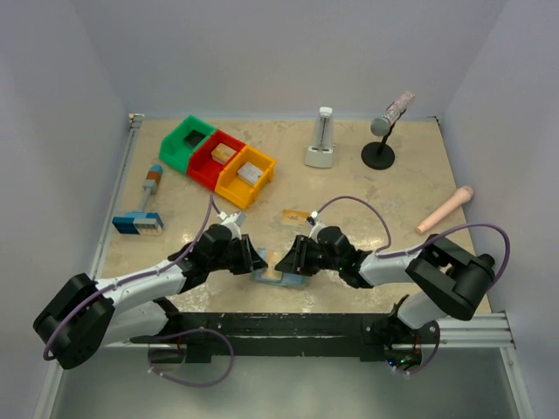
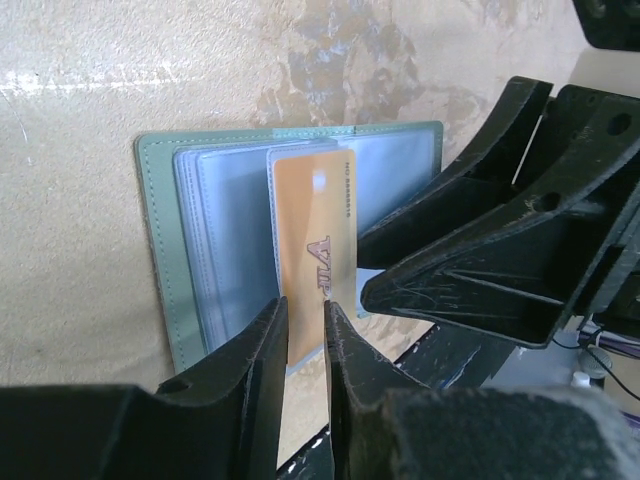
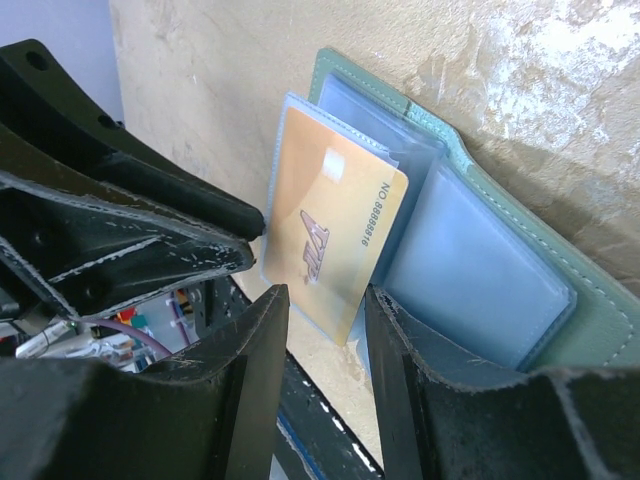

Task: Take the credit cards out of the card holder
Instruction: Remove the credit card from the card holder.

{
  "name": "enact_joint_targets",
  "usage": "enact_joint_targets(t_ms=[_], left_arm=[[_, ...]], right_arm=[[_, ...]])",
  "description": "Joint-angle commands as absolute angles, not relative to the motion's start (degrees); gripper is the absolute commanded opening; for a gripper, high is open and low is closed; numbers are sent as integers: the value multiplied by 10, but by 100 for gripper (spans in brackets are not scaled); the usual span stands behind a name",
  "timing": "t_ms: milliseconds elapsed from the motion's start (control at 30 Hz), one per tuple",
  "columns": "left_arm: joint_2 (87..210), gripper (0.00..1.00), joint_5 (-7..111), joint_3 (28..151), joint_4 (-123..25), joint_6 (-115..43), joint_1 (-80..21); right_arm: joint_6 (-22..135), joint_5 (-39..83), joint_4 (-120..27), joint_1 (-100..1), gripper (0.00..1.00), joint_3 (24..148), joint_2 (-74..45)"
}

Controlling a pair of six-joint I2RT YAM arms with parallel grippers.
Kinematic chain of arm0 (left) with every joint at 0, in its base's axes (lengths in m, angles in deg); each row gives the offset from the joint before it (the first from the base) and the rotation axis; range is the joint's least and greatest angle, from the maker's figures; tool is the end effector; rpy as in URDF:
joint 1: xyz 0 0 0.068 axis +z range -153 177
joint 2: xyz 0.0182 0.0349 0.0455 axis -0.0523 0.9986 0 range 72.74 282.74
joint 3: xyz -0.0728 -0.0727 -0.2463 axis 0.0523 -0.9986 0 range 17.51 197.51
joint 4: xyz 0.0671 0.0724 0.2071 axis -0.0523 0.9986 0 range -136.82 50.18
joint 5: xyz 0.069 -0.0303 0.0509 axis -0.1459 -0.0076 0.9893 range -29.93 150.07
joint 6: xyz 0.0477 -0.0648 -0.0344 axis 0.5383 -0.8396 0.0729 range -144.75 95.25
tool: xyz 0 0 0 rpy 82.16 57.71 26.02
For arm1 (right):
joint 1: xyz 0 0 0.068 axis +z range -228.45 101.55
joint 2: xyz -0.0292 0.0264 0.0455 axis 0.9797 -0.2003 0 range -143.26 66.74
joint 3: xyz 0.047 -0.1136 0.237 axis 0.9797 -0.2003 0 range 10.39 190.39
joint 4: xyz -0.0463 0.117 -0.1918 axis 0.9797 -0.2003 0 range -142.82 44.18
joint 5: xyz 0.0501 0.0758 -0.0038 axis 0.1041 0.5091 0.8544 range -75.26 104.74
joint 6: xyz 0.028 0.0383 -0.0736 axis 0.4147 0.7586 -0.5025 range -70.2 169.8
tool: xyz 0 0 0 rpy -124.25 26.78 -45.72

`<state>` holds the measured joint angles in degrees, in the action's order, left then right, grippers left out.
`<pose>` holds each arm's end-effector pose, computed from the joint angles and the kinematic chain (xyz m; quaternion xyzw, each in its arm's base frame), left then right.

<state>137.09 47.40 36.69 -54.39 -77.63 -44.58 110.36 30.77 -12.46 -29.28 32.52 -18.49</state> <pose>0.1517 -0.1573 0.1476 -0.0393 0.8923 -0.3893 0.2253 0.1645 0.2231 0.1364 0.0154 0.8591 0.4759 0.1875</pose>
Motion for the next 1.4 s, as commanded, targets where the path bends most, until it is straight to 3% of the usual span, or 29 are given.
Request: enact_joint_targets(t_ms=[0,667,1367], left_arm=[[1350,26,470,394,-536,-766,-444],[1350,27,537,413,-469,-744,-444],[1424,13,545,400,-493,-747,-444]], right_arm=[[1111,316,-77,-289,41,325,-196],[1111,318,-79,-290,41,331,-197],[1111,331,-86,-290,42,347,-229]])
